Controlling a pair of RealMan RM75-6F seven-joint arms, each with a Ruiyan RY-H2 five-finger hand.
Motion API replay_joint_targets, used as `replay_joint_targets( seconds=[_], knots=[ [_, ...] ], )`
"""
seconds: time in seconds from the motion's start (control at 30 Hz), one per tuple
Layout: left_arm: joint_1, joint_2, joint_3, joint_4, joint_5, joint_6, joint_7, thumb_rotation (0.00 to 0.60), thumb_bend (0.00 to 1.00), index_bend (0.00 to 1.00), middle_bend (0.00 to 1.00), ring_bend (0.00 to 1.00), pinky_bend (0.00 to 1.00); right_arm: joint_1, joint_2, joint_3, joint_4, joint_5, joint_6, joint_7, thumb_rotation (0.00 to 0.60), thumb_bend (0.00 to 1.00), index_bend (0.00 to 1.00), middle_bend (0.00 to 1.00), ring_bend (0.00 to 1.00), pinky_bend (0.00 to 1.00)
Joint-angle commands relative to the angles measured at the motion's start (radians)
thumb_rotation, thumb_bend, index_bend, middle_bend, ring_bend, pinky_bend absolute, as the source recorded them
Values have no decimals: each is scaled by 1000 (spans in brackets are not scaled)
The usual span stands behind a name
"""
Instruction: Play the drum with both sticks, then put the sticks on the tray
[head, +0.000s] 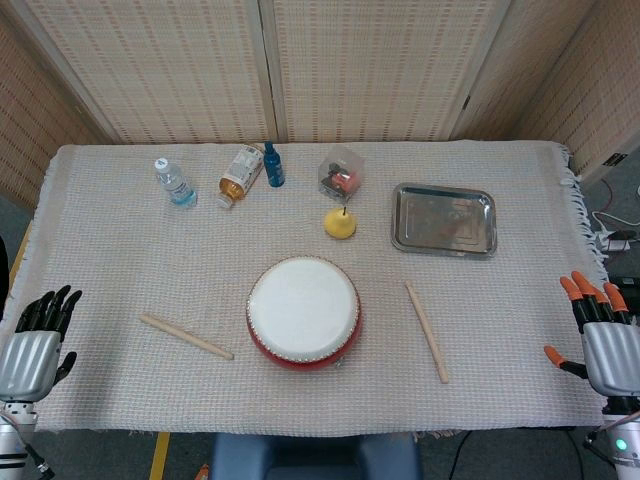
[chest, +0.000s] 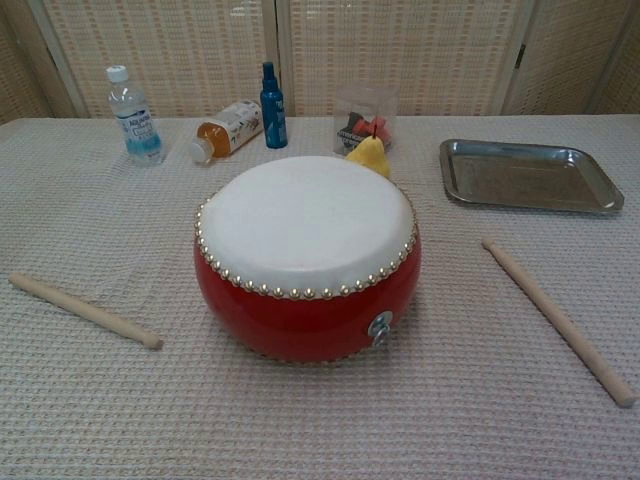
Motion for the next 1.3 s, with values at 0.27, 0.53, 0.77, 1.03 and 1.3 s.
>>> replay_joint_targets(
  seconds=[0.27,0.53,0.77,1.03,1.3],
  knots=[
    [-1,-3,3,11,23,14,-10,600,248,33,2,11,111,-4,2,0,5,-14,16,6,600,139,0,0,0,0],
    [-60,6,17,23,117,-40,-56,600,327,177,101,67,139,-4,5,0,11,-33,29,25,600,139,0,0,0,0],
    [-162,-22,24,38,188,-155,-102,600,372,240,144,100,163,8,17,1,-1,-63,30,25,600,138,0,0,0,0],
    [-247,-131,34,93,175,-287,-105,600,401,294,147,105,175,11,35,-1,-29,-79,35,11,600,138,0,0,0,0],
    [-281,-252,32,163,106,-355,-70,600,400,311,147,101,150,9,40,-5,-42,-85,38,9,600,139,0,0,0,0]
  ],
)
